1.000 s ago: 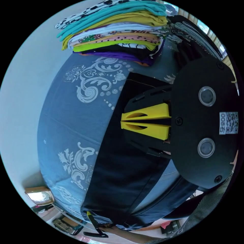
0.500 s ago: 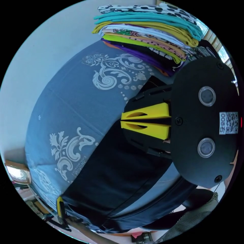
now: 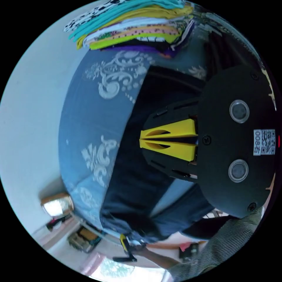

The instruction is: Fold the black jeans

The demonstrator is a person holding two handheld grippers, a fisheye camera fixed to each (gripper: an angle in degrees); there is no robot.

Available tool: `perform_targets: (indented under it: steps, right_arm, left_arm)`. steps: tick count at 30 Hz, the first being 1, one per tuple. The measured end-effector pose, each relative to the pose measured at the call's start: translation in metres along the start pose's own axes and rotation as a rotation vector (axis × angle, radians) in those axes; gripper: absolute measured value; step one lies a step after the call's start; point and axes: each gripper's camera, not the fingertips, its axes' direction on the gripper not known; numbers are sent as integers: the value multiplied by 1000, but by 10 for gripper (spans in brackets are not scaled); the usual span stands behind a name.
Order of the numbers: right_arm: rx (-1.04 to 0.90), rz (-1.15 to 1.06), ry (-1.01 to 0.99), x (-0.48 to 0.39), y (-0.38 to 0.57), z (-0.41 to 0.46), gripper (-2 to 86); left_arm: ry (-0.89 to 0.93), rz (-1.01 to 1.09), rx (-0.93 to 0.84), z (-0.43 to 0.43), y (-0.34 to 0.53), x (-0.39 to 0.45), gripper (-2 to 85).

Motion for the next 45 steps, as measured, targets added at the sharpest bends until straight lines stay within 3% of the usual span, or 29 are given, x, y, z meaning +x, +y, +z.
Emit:
perform_targets:
  steps: [3,5,8,10,15,23,27,30,45]
  right_arm:
    - [11,-117,-135,-55,44,-3,11]
    - [-82,-228,-198,-107,79,11,5]
    - [-225,-337,-102,-158,118,39,1]
    - [-176,-295,-25,-167,133,35,2]
    - [-195,-148,-25,-142,162,1,33]
    - [-361,191,207,-96,284,-27,79]
    - [-457,241,260,-96,320,-4,80]
    - [-394,295,219,-97,332,-3,79]
    - [-495,205,291,-132,334,19,75]
  left_arm:
    - [-82,-142,1,-26,63,-5,10]
    - [-76,-242,-34,-29,100,-10,8]
    - [-60,-330,-117,-13,122,-13,8]
    - [-104,-358,-138,-9,126,-3,9]
    - [54,-175,18,-26,124,62,24]
    - [206,43,-237,39,154,183,59]
    - [130,76,-359,68,176,221,45]
    - [81,59,-314,71,187,240,30]
    - [-218,92,-308,94,210,369,18]
